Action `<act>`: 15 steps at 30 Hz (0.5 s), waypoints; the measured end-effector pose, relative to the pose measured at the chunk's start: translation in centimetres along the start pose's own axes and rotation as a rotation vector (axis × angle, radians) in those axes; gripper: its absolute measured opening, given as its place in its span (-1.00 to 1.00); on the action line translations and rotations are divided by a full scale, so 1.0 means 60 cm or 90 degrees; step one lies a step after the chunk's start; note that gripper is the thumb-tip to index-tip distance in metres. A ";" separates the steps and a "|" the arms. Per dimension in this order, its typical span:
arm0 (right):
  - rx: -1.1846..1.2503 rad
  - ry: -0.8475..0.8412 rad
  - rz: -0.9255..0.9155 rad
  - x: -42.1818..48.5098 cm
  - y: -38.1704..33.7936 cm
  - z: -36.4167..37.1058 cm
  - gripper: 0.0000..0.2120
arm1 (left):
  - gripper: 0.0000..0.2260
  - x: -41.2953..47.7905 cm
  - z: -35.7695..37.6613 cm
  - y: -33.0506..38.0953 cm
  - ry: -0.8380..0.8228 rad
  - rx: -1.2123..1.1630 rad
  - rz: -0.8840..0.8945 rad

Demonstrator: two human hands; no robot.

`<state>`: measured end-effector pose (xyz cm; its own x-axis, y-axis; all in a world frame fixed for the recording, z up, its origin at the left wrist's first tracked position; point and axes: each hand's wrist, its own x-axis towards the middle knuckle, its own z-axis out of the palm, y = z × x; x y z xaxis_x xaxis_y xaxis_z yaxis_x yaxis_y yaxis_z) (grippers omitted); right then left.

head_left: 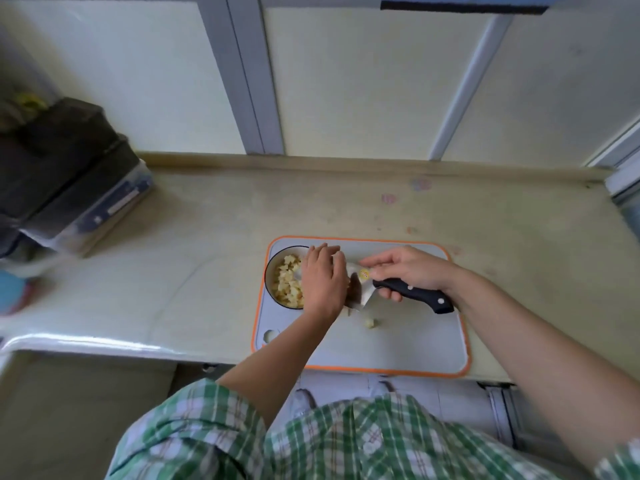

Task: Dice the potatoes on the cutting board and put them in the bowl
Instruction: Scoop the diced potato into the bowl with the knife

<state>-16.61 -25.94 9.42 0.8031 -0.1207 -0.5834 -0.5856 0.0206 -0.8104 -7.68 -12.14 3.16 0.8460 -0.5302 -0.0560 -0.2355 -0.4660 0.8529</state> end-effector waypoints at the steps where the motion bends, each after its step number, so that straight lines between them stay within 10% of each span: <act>1: 0.023 -0.009 0.006 0.007 -0.004 0.005 -0.61 | -0.75 0.000 -0.006 -0.006 -0.012 -0.012 -0.008; 15: 0.251 -0.035 -0.072 0.044 -0.018 0.036 -0.69 | -0.77 0.012 -0.075 -0.044 -0.208 -0.276 0.004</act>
<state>-13.62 -24.12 8.61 0.8708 -0.0915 -0.4830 -0.4147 0.3906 -0.8218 -4.29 -8.12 3.22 0.6364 -0.7567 -0.1499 0.0374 -0.1639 0.9858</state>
